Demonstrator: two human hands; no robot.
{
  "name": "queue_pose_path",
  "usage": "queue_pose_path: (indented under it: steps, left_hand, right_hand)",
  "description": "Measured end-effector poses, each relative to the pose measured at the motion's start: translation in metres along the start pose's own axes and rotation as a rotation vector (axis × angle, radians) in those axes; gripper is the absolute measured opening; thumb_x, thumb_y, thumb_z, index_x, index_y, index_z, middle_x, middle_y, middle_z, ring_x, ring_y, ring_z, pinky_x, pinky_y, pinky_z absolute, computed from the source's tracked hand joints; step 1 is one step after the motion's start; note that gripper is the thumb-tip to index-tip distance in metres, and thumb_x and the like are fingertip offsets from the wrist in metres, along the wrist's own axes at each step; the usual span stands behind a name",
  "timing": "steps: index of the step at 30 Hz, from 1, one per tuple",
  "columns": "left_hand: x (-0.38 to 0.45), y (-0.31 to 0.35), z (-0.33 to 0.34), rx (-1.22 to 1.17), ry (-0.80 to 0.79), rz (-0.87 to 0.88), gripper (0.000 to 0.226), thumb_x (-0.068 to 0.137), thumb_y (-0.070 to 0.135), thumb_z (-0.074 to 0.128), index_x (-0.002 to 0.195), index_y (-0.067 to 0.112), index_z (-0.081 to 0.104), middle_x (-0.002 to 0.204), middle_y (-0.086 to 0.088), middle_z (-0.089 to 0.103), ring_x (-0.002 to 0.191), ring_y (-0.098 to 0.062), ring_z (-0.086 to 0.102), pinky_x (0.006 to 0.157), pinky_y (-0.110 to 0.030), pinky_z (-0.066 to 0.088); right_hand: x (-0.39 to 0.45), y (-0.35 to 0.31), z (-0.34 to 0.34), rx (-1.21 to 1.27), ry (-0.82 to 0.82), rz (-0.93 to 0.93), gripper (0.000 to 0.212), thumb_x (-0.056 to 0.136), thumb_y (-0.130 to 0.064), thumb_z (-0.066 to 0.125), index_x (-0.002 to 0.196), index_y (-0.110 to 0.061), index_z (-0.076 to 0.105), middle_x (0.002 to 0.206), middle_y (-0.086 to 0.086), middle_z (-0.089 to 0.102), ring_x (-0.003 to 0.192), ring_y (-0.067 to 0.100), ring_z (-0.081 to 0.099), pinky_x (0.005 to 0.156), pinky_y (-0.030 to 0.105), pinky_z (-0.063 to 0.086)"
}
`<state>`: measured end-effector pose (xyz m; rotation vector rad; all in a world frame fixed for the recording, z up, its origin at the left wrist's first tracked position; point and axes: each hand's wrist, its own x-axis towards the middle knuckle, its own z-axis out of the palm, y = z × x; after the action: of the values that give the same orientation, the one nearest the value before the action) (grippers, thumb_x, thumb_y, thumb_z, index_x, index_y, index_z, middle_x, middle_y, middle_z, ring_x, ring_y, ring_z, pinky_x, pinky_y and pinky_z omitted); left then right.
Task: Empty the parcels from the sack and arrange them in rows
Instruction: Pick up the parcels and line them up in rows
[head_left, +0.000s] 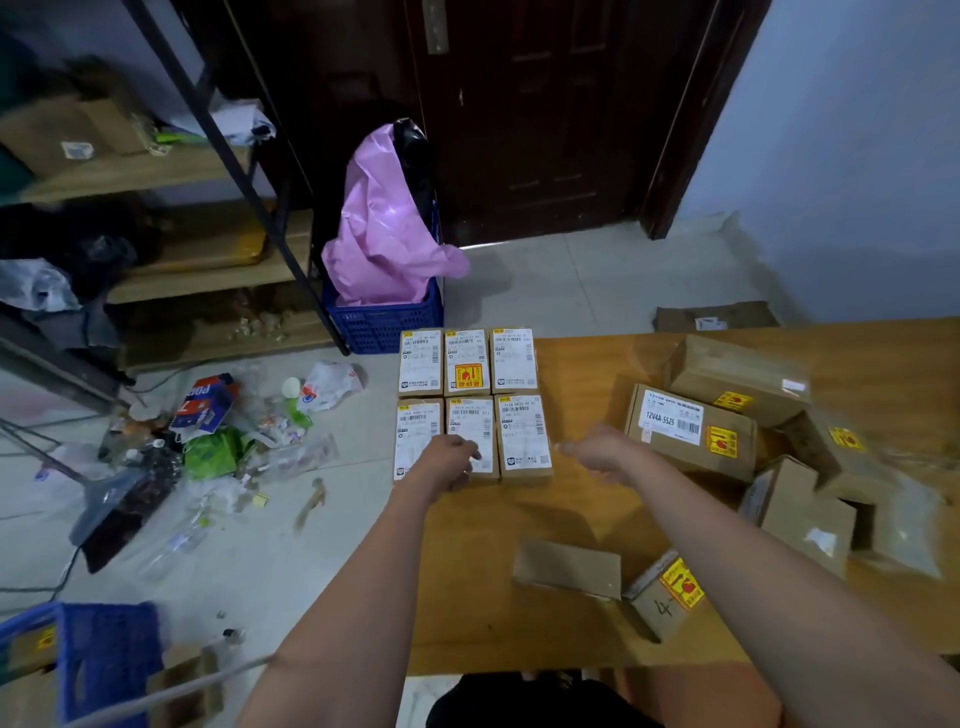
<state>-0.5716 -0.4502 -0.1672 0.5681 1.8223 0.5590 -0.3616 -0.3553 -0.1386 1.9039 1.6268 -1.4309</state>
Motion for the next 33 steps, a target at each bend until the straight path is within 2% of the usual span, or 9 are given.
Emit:
queue_pose_path:
  steps: [3, 6, 12, 15, 18, 23, 27, 31, 33]
  left_hand:
    - [-0.022, -0.011, 0.021, 0.044, -0.026, -0.037, 0.018, 0.099, 0.018, 0.048, 0.098, 0.008, 0.063, 0.078, -0.007, 0.056, 0.065, -0.021, 0.053, 0.060, -0.030, 0.045]
    - [-0.038, -0.023, 0.042, 0.086, -0.022, -0.082, 0.023, 0.102, 0.021, 0.045, 0.103, 0.008, 0.063, 0.084, -0.007, 0.059, 0.067, -0.020, 0.055, 0.060, -0.030, 0.047]
    - [-0.065, -0.037, 0.059, 0.250, -0.049, -0.155, 0.022, 0.101, 0.023, 0.042, 0.109, 0.012, 0.060, 0.096, -0.009, 0.064, 0.069, -0.019, 0.057, 0.059, -0.029, 0.049]
    - [-0.075, -0.033, 0.056, 0.266, -0.006, -0.146, 0.024, 0.101, 0.021, 0.043, 0.115, 0.011, 0.060, 0.100, -0.010, 0.066, 0.073, -0.020, 0.059, 0.058, -0.029, 0.050]
    - [-0.080, -0.028, 0.058, 0.221, 0.038, -0.114, 0.027, 0.102, 0.021, 0.044, 0.120, 0.010, 0.061, 0.098, -0.010, 0.067, 0.075, -0.021, 0.063, 0.060, -0.030, 0.053]
    - [-0.087, -0.035, 0.063, 0.110, 0.078, -0.078, 0.030, 0.102, 0.025, 0.048, 0.127, 0.011, 0.058, 0.106, -0.008, 0.063, 0.084, -0.020, 0.063, 0.065, -0.031, 0.056]
    - [-0.092, -0.042, 0.060, 0.018, 0.090, -0.083, 0.036, 0.097, 0.026, 0.058, 0.132, 0.022, 0.054, 0.120, -0.008, 0.059, 0.105, -0.024, 0.060, 0.088, -0.040, 0.057]
    - [-0.098, -0.047, 0.048, -0.027, 0.049, -0.026, 0.055, 0.093, 0.029, 0.066, 0.143, 0.032, 0.043, 0.140, -0.006, 0.050, 0.126, -0.030, 0.050, 0.096, -0.044, 0.049]
    - [-0.099, -0.050, 0.039, -0.061, 0.024, -0.019, 0.066, 0.092, 0.032, 0.069, 0.148, 0.033, 0.035, 0.145, -0.005, 0.048, 0.128, -0.031, 0.049, 0.097, -0.045, 0.048]
  right_hand:
    - [-0.018, 0.011, 0.013, -0.116, -0.056, -0.062, 0.071, 0.092, -0.043, 0.066, 0.146, -0.007, 0.037, 0.139, 0.011, 0.050, 0.125, 0.030, 0.053, 0.097, 0.037, 0.049]
    - [-0.030, 0.024, 0.034, -0.341, -0.137, -0.140, 0.084, 0.084, -0.047, 0.074, 0.149, -0.008, 0.036, 0.146, 0.010, 0.046, 0.131, 0.028, 0.049, 0.102, 0.035, 0.045]
    - [-0.017, 0.054, 0.085, -0.739, -0.140, -0.183, 0.089, 0.082, -0.034, 0.075, 0.153, -0.013, 0.024, 0.148, 0.016, 0.039, 0.130, 0.036, 0.047, 0.105, 0.047, 0.045]
    - [-0.014, 0.063, 0.093, -0.799, -0.151, -0.205, 0.095, 0.065, -0.045, 0.088, 0.141, -0.018, 0.038, 0.139, 0.010, 0.047, 0.127, 0.034, 0.047, 0.104, 0.051, 0.042]
    - [-0.007, 0.075, 0.098, -0.774, -0.145, -0.218, 0.085, 0.060, -0.040, 0.093, 0.130, -0.019, 0.048, 0.133, 0.005, 0.052, 0.125, 0.030, 0.051, 0.105, 0.050, 0.042]
    - [-0.010, 0.087, 0.093, -0.679, -0.095, -0.309, 0.045, 0.077, -0.030, 0.079, 0.113, -0.019, 0.055, 0.119, 0.005, 0.058, 0.114, 0.027, 0.057, 0.101, 0.047, 0.046]
    - [-0.020, 0.074, 0.074, -0.453, -0.103, -0.353, 0.054, 0.079, -0.040, 0.076, 0.123, -0.016, 0.057, 0.122, 0.007, 0.062, 0.106, 0.024, 0.060, 0.089, 0.038, 0.054]
    - [-0.039, 0.052, 0.049, -0.149, -0.225, -0.375, 0.060, 0.087, -0.039, 0.069, 0.138, -0.014, 0.050, 0.127, 0.007, 0.062, 0.097, 0.020, 0.063, 0.067, 0.028, 0.053]
    - [-0.046, 0.042, 0.043, -0.076, -0.253, -0.378, 0.059, 0.087, -0.042, 0.069, 0.135, -0.013, 0.052, 0.119, 0.004, 0.066, 0.097, 0.018, 0.065, 0.075, 0.033, 0.058]
